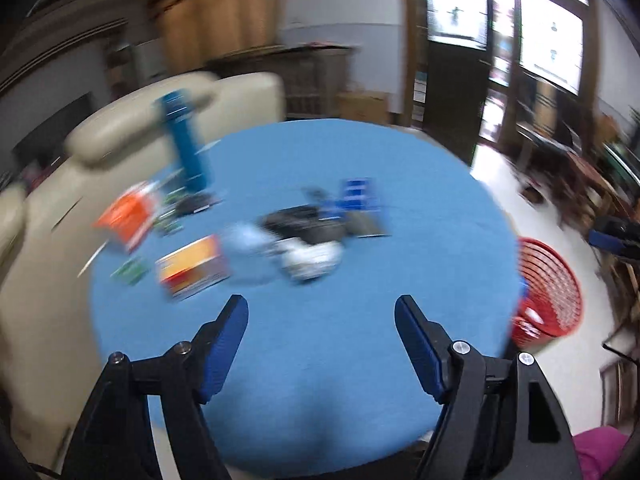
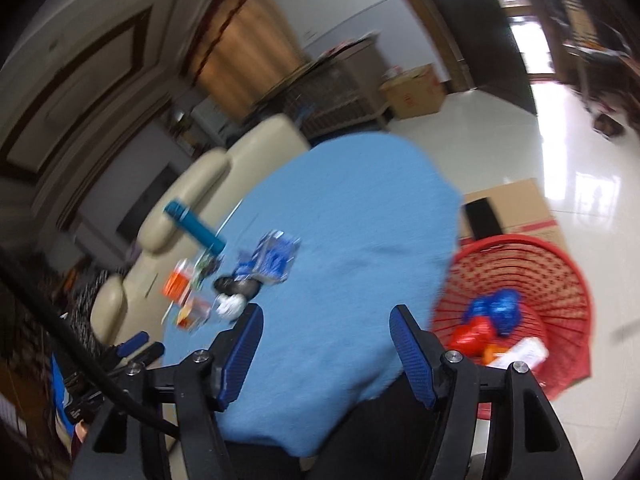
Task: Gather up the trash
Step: 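Grasp the blue box with the right tool while the left tool grasps the orange-white medicine box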
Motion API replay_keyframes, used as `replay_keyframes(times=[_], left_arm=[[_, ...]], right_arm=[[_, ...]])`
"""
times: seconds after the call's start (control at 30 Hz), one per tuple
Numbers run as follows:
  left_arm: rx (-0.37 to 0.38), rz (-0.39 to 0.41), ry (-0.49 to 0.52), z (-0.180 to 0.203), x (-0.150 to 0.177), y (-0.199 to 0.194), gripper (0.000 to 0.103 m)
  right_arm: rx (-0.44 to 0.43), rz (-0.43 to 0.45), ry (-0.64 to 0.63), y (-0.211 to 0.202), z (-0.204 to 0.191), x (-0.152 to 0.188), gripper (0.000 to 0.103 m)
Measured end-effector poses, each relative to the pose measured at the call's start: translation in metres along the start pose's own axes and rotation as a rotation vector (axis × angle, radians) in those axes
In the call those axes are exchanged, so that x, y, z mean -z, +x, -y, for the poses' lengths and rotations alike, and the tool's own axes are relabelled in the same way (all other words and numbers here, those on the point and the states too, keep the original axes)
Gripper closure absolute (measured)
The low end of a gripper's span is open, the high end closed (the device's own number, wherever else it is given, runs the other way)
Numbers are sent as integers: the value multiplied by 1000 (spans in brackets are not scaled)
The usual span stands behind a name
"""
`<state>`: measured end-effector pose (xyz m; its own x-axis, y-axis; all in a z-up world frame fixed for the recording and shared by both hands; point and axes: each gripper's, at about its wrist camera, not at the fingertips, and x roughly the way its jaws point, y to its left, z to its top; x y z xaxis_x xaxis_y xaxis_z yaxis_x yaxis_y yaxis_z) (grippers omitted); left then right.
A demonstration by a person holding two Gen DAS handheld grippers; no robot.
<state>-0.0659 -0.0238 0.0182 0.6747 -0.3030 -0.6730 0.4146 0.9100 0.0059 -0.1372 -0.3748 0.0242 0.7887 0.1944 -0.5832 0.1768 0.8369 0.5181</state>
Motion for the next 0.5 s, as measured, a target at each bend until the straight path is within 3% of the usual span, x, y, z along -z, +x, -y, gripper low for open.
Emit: replay_keyframes(times=[0.13,0.23,0.4,0.5], left_arm=[[-64,20,-134,-59,6,-6,27],[-90,36,-170,-83,3,-5,26],[-136,3,-124,-122,0,26,20],[-114,-38,-101,-145,2,51,20]], right_arm=[[-2,-105,-85,52,-47,-5,34],[11,-176,-99,96,-69,-12,34],[27,-265,-33,164,-87,-30,34],[69,-310,-17,206,-98,-42,34]])
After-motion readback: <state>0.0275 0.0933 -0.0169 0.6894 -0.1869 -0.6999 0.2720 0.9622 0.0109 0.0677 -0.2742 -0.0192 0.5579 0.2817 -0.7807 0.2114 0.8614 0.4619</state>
